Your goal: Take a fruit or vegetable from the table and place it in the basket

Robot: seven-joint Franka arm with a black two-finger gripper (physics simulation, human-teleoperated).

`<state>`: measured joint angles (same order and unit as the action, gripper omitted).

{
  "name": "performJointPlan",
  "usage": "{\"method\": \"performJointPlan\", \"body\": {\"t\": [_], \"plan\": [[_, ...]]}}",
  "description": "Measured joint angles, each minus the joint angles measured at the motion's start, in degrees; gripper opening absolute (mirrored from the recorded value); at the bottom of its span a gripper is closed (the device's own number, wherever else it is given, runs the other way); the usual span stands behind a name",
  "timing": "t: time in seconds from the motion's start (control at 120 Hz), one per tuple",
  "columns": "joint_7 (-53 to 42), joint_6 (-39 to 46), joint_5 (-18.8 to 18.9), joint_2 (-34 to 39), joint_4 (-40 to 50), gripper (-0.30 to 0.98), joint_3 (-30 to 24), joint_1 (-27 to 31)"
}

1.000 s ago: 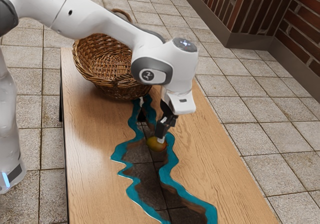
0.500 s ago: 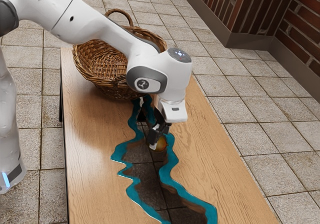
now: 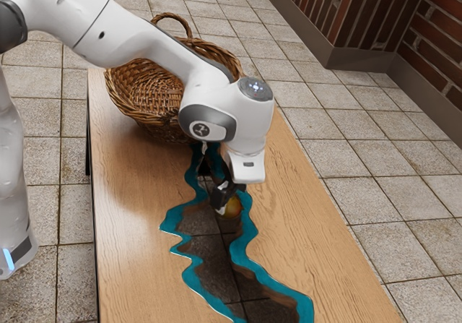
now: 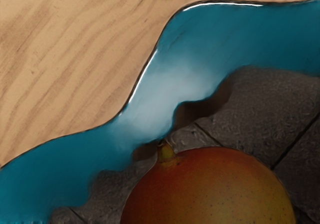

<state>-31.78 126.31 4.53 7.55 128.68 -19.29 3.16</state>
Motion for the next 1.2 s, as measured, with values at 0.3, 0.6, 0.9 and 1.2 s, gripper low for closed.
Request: {"method": "performJointPlan", "body": {"t": [0.3,0.6,0.9,1.2], "plan": [[-0.4,0.9,4.7,-1.0,-0.3,0.66,-0.3,0.2],[-0.1,1.3,5.3,-1.0,-0.2,0.39,-1.2,1.0],[2.1,0.8,2.3,-0.7,-0.4,0.21,-1.3,0.5],[5.1,-2.0,-8.3,1.8,-5.3,0.01,-0.8,-1.1]]}}
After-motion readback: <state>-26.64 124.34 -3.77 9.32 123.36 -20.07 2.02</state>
